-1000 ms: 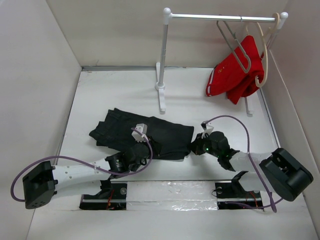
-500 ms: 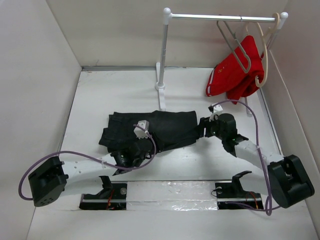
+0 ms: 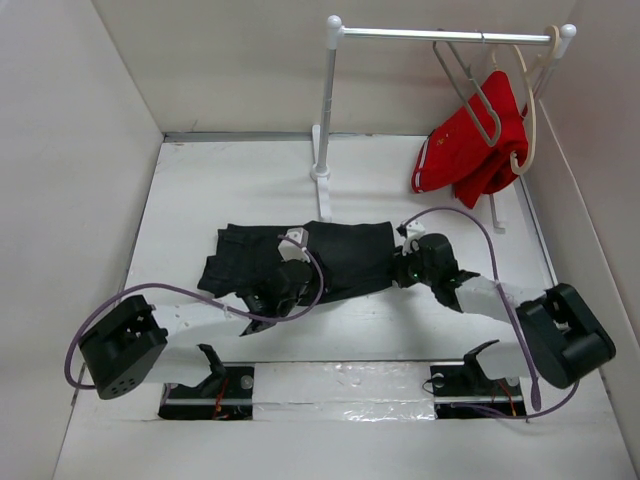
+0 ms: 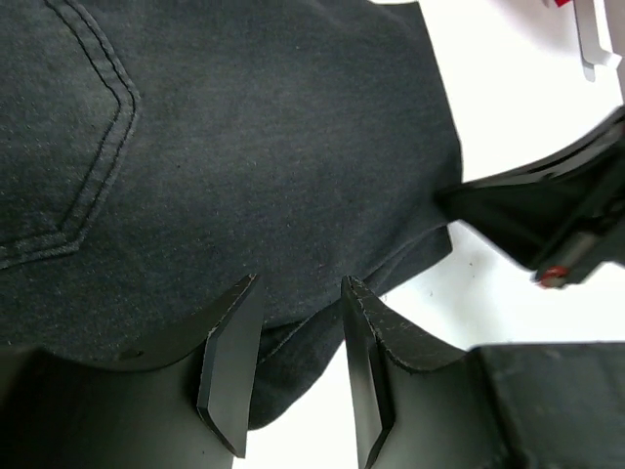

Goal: Place the trousers on the hanger
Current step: Fold the trousers at the center of the board, then pick up the hanger from the clothesline.

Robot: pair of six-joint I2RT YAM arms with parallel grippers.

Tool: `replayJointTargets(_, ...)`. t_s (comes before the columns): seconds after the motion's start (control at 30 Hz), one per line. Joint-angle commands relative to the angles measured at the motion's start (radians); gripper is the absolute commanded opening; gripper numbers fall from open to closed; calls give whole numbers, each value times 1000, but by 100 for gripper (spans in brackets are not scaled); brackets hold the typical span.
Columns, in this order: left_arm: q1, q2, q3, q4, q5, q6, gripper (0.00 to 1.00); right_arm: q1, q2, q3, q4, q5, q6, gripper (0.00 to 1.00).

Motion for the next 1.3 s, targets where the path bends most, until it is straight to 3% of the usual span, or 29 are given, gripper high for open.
replayJointTargets(0.0,10,-35,-6,48,19,16,35,0,76,-32,151,-47,18,0)
replayJointTargets(0.2,21,-130,-34,5,9,31,35,12,-28,-127,125,18,64,0)
replayJointTargets(0.37,21,-187,-25,-15,3,57,34,75,-293,-66,-124,101,53,0)
replayJointTargets(0.4,30,-202,-18,-19,0,80,31,86,-333,-38,-163,117,31,4)
replayJointTargets(0.43,30,-216,-3,-27,-9,102,25,96,-408,35,-244,152,0,15)
replayJointTargets(0.47,30,-216,6,-29,-11,102,25,97,-444,78,-292,163,0,15)
replayJointTargets(0.5,30,-227,18,-32,-14,128,19,97,-471,123,-317,182,-46,27)
replayJointTargets(0.57,30,-234,46,-41,-14,154,9,69,-513,270,-367,256,-100,33)
replayJointTargets(0.6,30,-239,48,-32,-14,171,1,48,-522,321,-375,274,-181,15)
replayJointTargets(0.63,30,-241,45,-1,-15,200,0,20,-516,373,-384,284,-212,2)
replayJointTargets(0.9,30,-221,31,69,2,263,0,-368,-223,897,-441,3,-302,1)
replayJointTargets(0.93,30,-227,22,73,12,260,0,-426,-143,997,-450,-32,-307,12)
replayJointTargets(1.03,30,-262,0,62,22,252,0,-506,-29,1179,-493,-67,-348,69)
replayJointTargets(1.1,30,-277,-8,59,20,259,3,-540,91,1267,-565,-87,-385,78)
replayJointTargets(1.17,30,-280,6,36,26,259,5,-571,200,1386,-657,-162,-399,78)
replayJointTargets(1.27,30,-279,6,34,40,262,7,-581,234,1407,-659,-141,-413,78)
